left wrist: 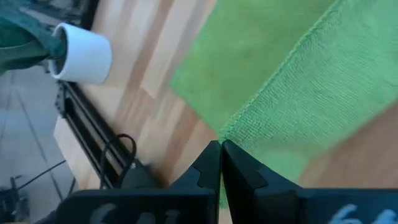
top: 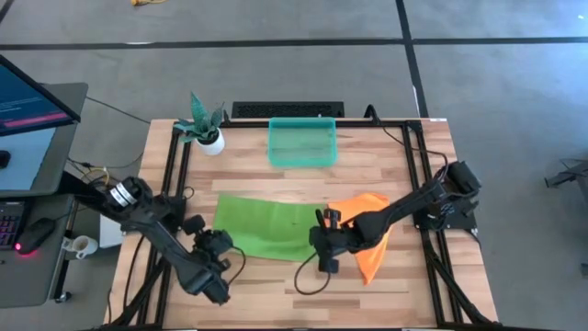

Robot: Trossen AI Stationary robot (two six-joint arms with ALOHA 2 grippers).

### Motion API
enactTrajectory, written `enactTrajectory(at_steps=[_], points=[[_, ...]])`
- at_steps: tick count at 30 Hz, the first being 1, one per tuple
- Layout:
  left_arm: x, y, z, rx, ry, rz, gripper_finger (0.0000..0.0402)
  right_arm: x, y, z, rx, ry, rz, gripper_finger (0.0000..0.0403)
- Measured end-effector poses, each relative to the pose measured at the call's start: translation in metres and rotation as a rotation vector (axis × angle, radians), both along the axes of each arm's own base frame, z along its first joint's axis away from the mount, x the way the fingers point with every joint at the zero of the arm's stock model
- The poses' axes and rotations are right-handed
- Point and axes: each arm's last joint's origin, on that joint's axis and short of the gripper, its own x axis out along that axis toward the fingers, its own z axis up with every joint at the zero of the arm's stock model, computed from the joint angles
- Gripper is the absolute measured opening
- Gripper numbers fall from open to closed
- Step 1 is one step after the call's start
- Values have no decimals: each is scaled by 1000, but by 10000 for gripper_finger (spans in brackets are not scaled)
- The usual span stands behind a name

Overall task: Roll towel into tight, uniform cylinder
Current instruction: Roll the green microfiber towel

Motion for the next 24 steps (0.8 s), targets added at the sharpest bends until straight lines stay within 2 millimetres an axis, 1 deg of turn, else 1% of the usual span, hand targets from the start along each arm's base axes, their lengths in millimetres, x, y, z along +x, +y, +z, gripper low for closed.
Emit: enactTrajectory(at_steps=[5,12,20,24], points=[[7,14,-5,50,-35,49,0,5,-18,-3,-18,19,-65,11],[15,33,-11,103,-57,111,0,3,-45,-14,-35,57,-207,11],[24,43,-19,67,-49,114,0,0,-60,-23,-27,71,-312,11],[25,44,-21,47,-38,117,0,0,-61,-23,-24,68,-321,11]])
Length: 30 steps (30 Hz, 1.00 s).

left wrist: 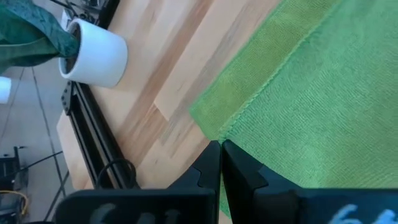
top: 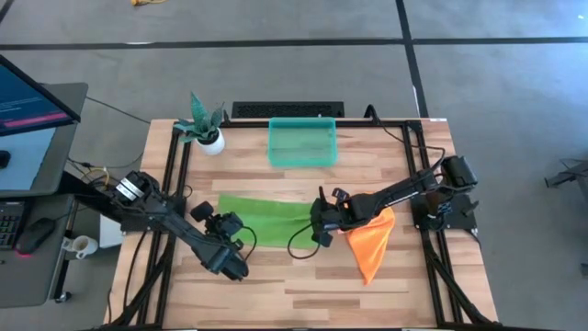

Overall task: Roll towel into tight, uniform cylinder
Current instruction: Roll the green microfiber towel

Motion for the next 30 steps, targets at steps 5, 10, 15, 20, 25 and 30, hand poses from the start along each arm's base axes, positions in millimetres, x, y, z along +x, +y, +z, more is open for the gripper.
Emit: enactTrajectory(at_steps=[5,10,15,20,25,30], points=[[0,0,0,2,4,0,0,0,0,0,1,-5,1,11],[-2,2,2,23,22,13,0,2,-2,0,3,-17,-6,11],[-4,3,3,38,42,13,9,5,-10,1,5,-29,-29,11],[-2,7,4,58,45,6,49,6,-18,1,8,-29,-58,11],[-1,12,5,73,88,10,89,7,-23,1,38,-29,-82,11],[-1,13,6,72,102,2,111,7,-22,1,42,-26,-79,11]])
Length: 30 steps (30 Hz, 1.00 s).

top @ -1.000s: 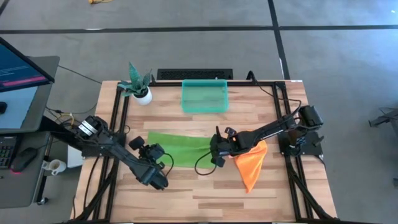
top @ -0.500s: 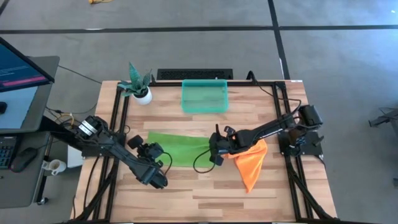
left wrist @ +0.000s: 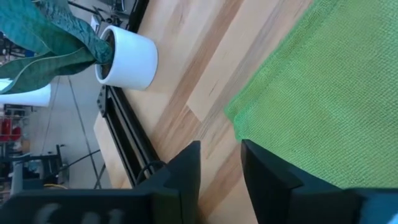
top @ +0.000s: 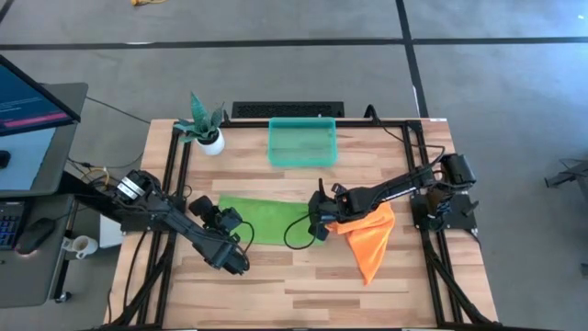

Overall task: Roll towel into tight, uniform cylinder
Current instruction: Roll the green microfiber towel

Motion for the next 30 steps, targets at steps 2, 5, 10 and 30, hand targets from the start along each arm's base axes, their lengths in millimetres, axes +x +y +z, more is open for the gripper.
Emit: enactTrajectory(at_steps=[2,5,10,30], points=[[0,-1,0,0,-4,-1,113,0,0,0,0,0,0,12],[-1,-4,-1,-10,-19,-13,113,0,0,0,-7,4,15,21],[2,-11,-5,-59,-59,-49,113,0,0,0,-10,6,22,63],[26,-27,-16,-228,-258,-167,113,-26,-20,48,37,4,-16,171]])
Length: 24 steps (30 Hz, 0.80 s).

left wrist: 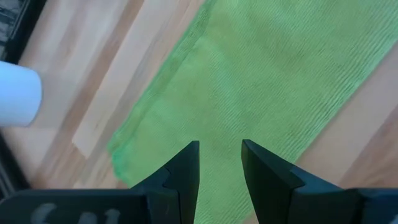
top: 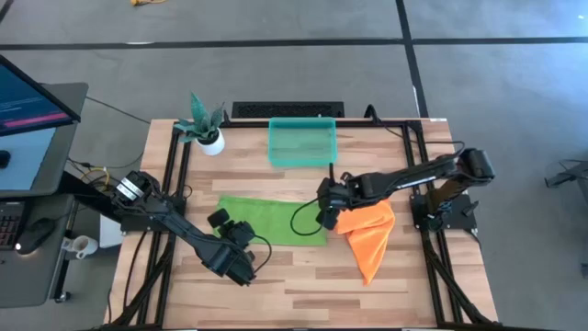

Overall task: Roll towel into tight, uniform cylinder
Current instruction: Roll the green microfiber towel

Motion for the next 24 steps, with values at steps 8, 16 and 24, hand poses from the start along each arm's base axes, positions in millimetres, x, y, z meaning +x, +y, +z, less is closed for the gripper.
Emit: enactTrajectory(at_steps=[8,16,24], points=[[8,-5,-1,-32,-108,-6,113,-11,35,10,-50,-37,94,147],[1,-7,-2,-92,-6,10,113,8,68,5,-36,-224,168,116],[-33,-25,-4,-123,124,78,113,27,81,-33,-13,-199,226,82]])
